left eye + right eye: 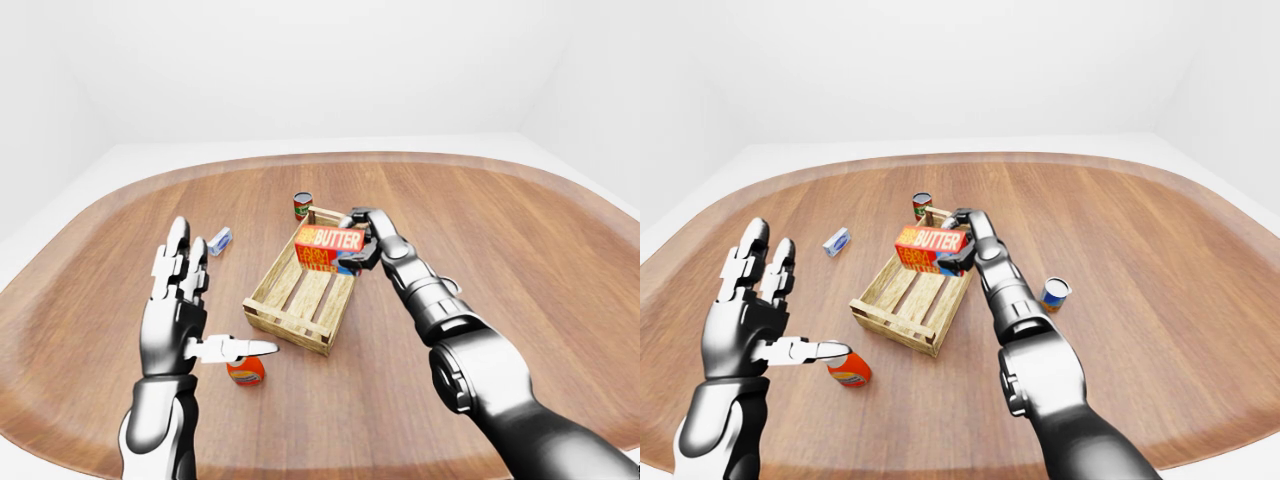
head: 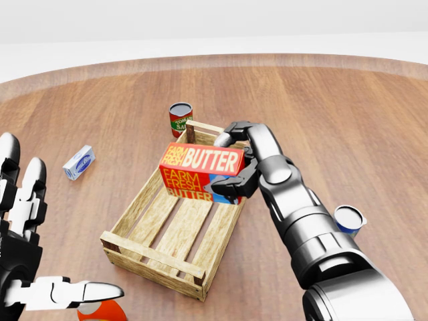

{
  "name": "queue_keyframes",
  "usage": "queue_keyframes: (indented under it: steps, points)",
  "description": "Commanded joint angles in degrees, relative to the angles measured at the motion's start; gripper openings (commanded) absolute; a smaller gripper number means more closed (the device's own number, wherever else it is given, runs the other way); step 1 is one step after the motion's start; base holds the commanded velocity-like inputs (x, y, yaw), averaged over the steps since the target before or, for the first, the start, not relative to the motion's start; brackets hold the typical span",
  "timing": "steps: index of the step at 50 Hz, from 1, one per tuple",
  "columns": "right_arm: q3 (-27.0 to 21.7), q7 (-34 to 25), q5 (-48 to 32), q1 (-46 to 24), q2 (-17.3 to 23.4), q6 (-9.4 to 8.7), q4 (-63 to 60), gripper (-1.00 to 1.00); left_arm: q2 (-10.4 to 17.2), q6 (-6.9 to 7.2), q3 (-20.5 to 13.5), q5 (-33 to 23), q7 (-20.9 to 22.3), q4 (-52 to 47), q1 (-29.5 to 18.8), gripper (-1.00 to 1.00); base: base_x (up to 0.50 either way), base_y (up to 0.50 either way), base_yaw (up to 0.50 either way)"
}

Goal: Pick up the butter and put it in the tray.

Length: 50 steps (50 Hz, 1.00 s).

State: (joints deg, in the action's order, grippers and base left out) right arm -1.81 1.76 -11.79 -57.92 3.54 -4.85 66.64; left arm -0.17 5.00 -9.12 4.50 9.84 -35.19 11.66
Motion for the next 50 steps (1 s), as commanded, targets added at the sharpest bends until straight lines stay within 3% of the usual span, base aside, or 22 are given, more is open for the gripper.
queue_keyframes:
  steps: [1,8,9,19,27,50]
  points:
    - [-1.8,3.5,2.1,-4.1,-2.9,0.90,6.2,-1.00,-0.1,0.00,-0.5,0.4,0.3,-1.2,0.3,1.00,0.00,0.00,0.00]
    - [-2.2,6.2,0.4,-4.5,-4.3,3.71,8.1,-1.00,0.0,0.00,-0.3,0.4,0.5,-0.8,0.0,1.00,0.00,0.00,0.00]
    - [-2.5,7.2,0.5,-4.2,-4.7,4.85,8.2,-1.00,0.0,0.00,-0.5,0.6,0.6,-0.9,0.0,1.00,0.00,0.00,0.00]
    - [-1.5,8.4,-4.1,-2.6,-6.0,5.34,9.0,-1.00,-0.1,0.00,-1.3,1.2,1.0,-1.6,0.0,1.00,0.00,0.00,0.00]
    - [-1.6,7.9,-7.1,-2.0,-5.8,9.32,9.6,-1.00,-0.3,0.00,-0.3,0.5,0.7,-1.6,0.4,1.00,0.00,0.00,0.00]
    - [-3.3,8.5,-8.9,-2.9,-6.2,9.85,10.5,-1.00,-0.3,0.00,0.0,0.4,0.9,-1.7,0.8,1.00,0.00,0.00,0.00]
